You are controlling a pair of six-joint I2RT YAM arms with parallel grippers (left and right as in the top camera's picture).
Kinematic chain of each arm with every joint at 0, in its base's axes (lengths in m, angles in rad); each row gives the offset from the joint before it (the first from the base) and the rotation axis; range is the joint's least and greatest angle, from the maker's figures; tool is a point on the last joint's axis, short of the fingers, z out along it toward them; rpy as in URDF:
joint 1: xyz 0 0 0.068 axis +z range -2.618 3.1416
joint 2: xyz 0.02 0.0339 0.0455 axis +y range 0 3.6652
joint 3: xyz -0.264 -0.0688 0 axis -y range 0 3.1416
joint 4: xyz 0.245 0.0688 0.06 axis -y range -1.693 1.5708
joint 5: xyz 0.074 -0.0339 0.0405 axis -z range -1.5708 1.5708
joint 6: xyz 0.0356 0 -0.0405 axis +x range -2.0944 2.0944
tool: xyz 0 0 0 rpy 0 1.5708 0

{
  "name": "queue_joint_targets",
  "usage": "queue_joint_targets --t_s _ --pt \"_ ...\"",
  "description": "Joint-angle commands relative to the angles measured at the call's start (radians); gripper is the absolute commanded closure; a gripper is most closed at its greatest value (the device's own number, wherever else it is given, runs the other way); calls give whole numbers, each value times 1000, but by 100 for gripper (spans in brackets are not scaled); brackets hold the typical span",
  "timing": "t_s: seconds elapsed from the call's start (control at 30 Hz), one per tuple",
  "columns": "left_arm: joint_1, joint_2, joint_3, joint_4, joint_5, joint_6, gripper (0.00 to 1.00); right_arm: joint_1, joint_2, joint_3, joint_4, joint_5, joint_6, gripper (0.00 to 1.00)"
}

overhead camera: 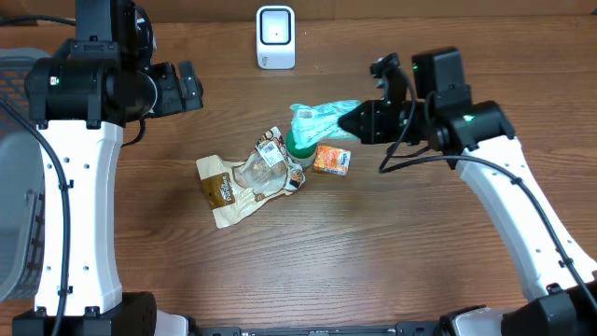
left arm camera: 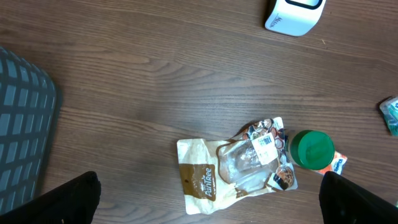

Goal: Scan the item barcode
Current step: 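Lift the wipes pouch with the right gripper toward the scanner, then hold the wipes pouch in front of the scanner face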

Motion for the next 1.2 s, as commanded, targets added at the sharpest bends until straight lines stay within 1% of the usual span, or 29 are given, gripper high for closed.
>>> queue_joint_targets --t_s 0.0,0.07,0.17,0.23,0.33,0.57,0.7,0.8,0.93,1.03,1.17 --pt "3 -8 7 28 2 -17 1 27 -12 25 34 -6 -21 96" --pt "3 -8 7 34 -24 21 0 28 -12 25 45 -13 -21 96" --pt "14 -9 7 -7 -76 176 0 27 -11 25 54 -13 -22 96" --pt "34 -9 7 -30 -77 227 0 28 -10 25 59 -13 -26 96" --pt "73 -9 7 -41 -77 239 0 29 -10 25 68 -13 -26 96" --pt "176 -9 7 -6 -65 241 1 29 -2 25 77 -14 -24 96" --pt "193 -9 7 -6 -65 296 0 43 13 25 97 -36 -24 96" --pt "203 -9 7 -7 -68 302 1 67 20 25 133 -34 -19 96" --pt "207 -9 7 -3 -83 308 1 82 23 44 240 77 64 96" --pt "207 -9 7 -3 -82 307 1 84 44 129 217 210 62 96" --pt "207 -9 7 -3 -81 307 0 92 121 303 150 373 21 96"
